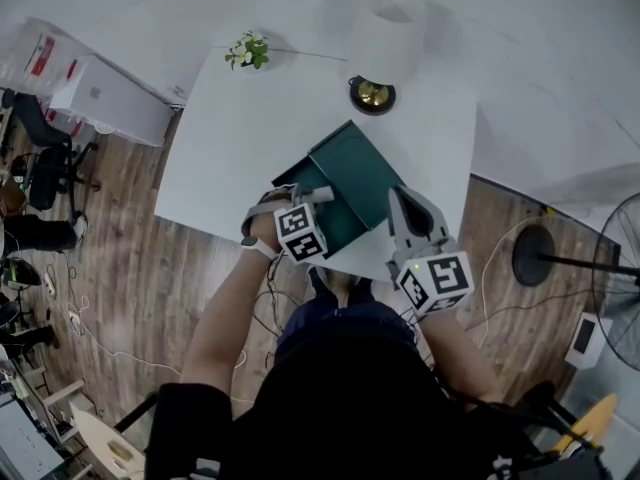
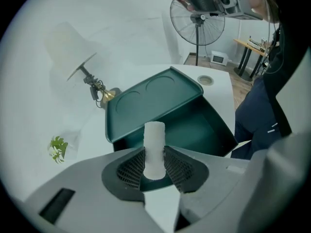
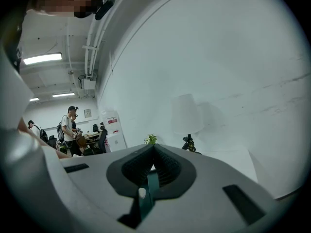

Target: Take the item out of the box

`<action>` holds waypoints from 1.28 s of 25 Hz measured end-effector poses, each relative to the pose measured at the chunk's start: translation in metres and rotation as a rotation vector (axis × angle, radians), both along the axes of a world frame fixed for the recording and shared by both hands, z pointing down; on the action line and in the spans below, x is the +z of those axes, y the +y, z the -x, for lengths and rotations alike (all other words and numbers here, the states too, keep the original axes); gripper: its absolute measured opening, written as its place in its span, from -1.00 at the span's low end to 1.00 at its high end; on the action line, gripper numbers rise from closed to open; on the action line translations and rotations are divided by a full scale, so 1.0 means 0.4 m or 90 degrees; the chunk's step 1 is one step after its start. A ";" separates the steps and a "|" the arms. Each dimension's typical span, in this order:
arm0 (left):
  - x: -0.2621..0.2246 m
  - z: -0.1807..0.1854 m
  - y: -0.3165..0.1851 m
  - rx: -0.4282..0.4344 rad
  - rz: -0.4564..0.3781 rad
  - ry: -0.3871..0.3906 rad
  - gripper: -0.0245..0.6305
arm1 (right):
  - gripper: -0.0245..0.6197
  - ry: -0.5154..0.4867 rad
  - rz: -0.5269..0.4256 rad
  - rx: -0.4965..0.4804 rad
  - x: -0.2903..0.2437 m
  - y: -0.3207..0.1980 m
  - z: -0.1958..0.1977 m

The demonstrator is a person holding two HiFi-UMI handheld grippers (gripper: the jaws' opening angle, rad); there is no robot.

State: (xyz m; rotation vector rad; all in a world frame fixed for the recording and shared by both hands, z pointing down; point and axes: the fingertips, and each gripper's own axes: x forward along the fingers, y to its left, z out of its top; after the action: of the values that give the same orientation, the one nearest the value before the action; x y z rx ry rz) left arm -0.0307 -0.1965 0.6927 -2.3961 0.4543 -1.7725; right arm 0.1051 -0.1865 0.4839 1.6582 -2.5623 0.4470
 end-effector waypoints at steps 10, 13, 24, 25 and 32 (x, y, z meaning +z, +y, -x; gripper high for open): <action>-0.149 -0.008 0.026 -0.058 -0.047 0.100 -0.56 | -0.90 0.016 -0.023 -0.019 -0.051 0.031 0.034; -0.192 -0.011 0.032 -0.076 -0.057 0.133 -0.56 | -0.90 0.023 -0.029 -0.027 -0.060 0.038 0.047; -0.350 0.005 0.032 -0.141 -0.098 0.244 -0.56 | -0.90 0.030 -0.067 -0.031 -0.125 0.021 0.058; -0.360 0.006 0.031 -0.142 -0.101 0.250 -0.56 | -0.90 0.031 -0.069 -0.031 -0.128 0.018 0.058; -0.443 0.011 0.028 -0.167 -0.120 0.316 -0.56 | -0.90 0.038 -0.091 -0.028 -0.171 0.013 0.061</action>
State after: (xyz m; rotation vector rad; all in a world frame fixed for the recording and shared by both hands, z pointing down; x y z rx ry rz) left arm -0.0353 -0.1852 0.5155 -2.7174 0.9796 -1.1211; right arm 0.0808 -0.1812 0.4155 1.6263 -2.6372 0.2141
